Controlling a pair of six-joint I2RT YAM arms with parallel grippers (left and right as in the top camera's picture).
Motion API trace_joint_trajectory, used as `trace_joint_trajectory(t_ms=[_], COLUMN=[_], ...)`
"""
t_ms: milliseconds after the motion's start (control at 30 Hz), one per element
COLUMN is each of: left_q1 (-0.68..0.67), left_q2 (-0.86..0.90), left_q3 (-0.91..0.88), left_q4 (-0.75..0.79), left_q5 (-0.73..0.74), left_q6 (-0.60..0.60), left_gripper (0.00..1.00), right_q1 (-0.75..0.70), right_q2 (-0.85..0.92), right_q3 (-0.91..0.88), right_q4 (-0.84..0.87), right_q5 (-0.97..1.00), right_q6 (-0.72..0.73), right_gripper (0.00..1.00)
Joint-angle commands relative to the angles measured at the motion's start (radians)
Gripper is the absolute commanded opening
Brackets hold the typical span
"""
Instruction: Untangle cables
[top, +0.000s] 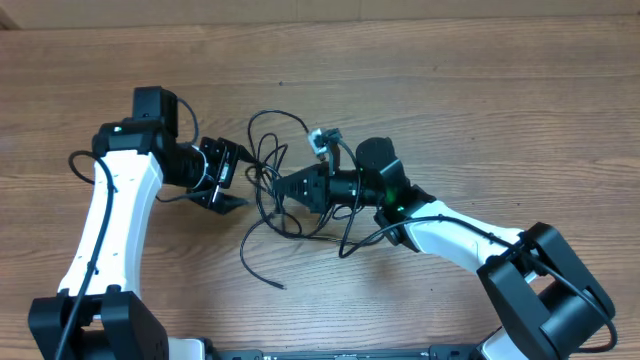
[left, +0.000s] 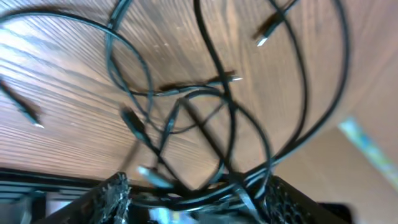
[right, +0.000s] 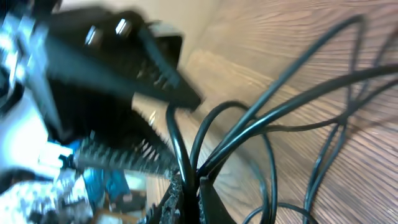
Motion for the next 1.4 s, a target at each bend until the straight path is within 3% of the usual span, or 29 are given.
trace_joint_trajectory(t_ms=[0,233,567,800,1067,1267,1367], left_q1=[-0.050,-0.126,-0.176,-0.182,-0.182,-0.182,-0.182], left_q2=[-0.024,-0.024,-0.024,-0.024,-0.024,-0.024,-0.024], left_q3=[0.021,0.021,0.021,0.021,0.021,0.021,0.021], left_q4=[-0.018,-0.014,-0.014,-0.029,-0.097,-0.097,-0.105], left_q5=[-0.074,-0.073,-0.074,-0.074,-0.135,-0.150,-0.187], left_q6=[0.162,0.191,0.198,0.331,0.351,0.352,0.352], left_gripper=[0.70,0.51,0.37,0.18,0.18,0.29,0.35], right_q1=[-0.020,-0.022,-0.023,-0.069,-0.159,-0.166,-0.166], right_q2=[0.005,0.005,0.005,0.005,0.002,-0.028,-0.073], right_q3=[0.005,0.005,0.005,0.005,0.005,0.006,0.016], right_q4=[0.007,-0.077,-0.121,-0.271,-0.394,-0.420,-0.519], right_q5=[0.120,0.254,0.267,0.319,0.323,0.362,0.452], right_q6=[0.154,0.299,0.306,0.290,0.183,-0.025,-0.162], right_gripper=[0.04,0.04,0.04,0.04,0.04,0.04,0.04])
